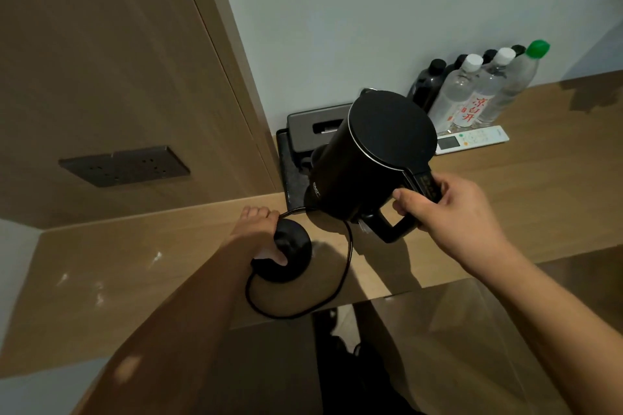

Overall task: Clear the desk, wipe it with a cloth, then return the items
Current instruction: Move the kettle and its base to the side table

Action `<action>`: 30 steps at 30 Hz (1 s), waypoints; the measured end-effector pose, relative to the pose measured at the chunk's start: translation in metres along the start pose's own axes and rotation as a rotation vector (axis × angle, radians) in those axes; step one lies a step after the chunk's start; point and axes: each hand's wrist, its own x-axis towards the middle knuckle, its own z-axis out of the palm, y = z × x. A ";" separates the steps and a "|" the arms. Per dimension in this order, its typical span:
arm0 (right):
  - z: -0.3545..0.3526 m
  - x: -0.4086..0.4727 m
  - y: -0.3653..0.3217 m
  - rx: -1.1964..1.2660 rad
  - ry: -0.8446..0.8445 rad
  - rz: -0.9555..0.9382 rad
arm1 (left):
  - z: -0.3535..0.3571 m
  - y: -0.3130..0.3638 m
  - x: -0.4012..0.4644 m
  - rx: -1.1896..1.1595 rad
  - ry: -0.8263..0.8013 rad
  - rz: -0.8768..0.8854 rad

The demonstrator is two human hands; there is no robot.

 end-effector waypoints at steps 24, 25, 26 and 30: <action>-0.016 -0.005 -0.037 0.206 0.080 -0.060 | -0.159 0.023 -0.145 0.019 0.126 -0.114; -0.021 -0.010 -0.036 0.238 0.109 -0.054 | -0.170 0.030 -0.148 0.072 0.132 -0.103; -0.027 -0.015 -0.035 0.271 0.141 -0.045 | -0.181 0.038 -0.149 0.124 0.141 -0.091; -0.057 -0.036 -0.024 0.331 0.287 -0.036 | -0.209 0.081 -0.146 0.221 0.152 -0.027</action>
